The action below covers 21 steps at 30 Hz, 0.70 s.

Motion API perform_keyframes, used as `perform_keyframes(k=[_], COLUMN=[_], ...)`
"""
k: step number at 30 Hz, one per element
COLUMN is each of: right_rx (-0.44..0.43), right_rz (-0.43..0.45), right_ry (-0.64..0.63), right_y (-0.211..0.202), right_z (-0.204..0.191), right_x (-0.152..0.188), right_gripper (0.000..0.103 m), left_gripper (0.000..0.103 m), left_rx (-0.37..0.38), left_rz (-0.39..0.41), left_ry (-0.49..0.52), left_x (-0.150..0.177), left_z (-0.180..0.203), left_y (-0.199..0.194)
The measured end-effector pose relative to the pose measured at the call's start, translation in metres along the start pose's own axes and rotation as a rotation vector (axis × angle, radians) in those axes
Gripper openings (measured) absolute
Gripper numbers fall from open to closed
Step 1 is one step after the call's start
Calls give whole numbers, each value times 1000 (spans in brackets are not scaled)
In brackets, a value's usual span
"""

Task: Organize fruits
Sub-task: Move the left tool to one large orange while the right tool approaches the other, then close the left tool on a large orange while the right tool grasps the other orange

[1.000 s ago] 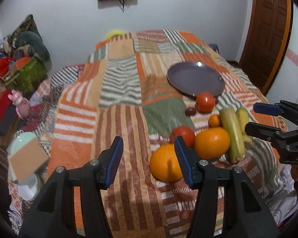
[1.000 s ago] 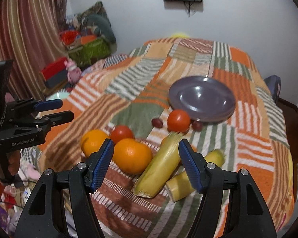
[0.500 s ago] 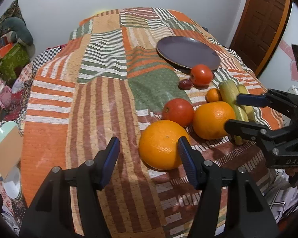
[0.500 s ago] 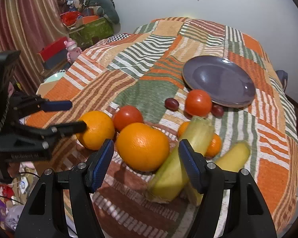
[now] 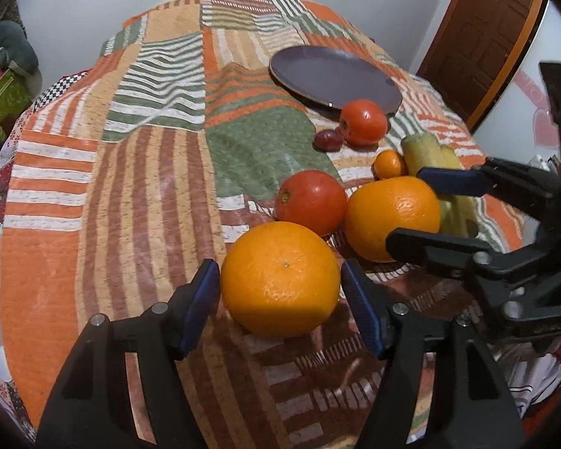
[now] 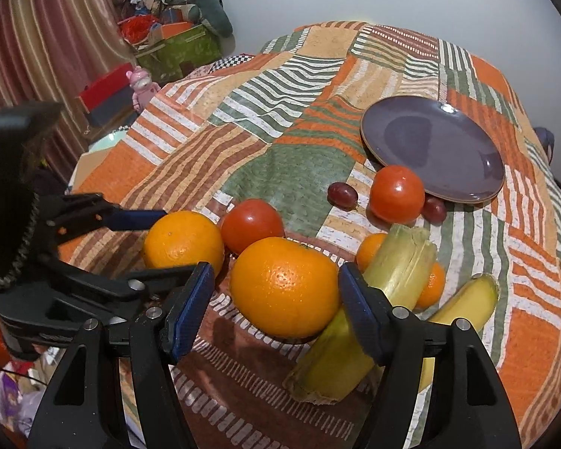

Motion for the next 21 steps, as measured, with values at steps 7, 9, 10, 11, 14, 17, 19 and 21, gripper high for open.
perform_keyframes(k=[7, 9, 10, 11, 14, 17, 19, 21], right_rx=[16, 24, 38, 40, 53, 80, 109, 101], right_rz=[2, 2, 3, 3, -1, -5, -9, -10], right_ry=[-19, -27, -39, -46, -57, -80, -93, -77], right_y=[4, 6, 9, 10, 13, 15, 17, 16], right_z=[-2, -3, -3, -3, -3, -3, -2, -1], right_x=[0, 0, 0, -1, -2, -2, -2, -3], right_gripper=[68, 68, 69, 70, 70, 69, 65, 64], left_gripper=[66, 66, 66, 66, 66, 66, 66, 66], left_rx=[-4, -4, -11, -19, -21, -31, -38, -49], left_rz=[-6, -4, -1, 1, 4, 11, 14, 20], left_ry=[-4, -7, -7, -9, -25, -38, -44, -47], left_x=[-2, -1, 0, 1, 3, 6, 8, 10], left_z=[-1, -2, -3, -4, -10, -15, -18, -20], left_y=[10, 8, 6, 5, -1, -8, -12, -16])
Point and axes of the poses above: each gripper's, at about its wrist camera, not at the fingertips, and y roughly the way its jaws point, z to its right, x to its underside, the point moved 8 cm from there along y, roughly the way its jaws point, and after that the axes turned 7 degrees about -y, right-handed, at the moved point
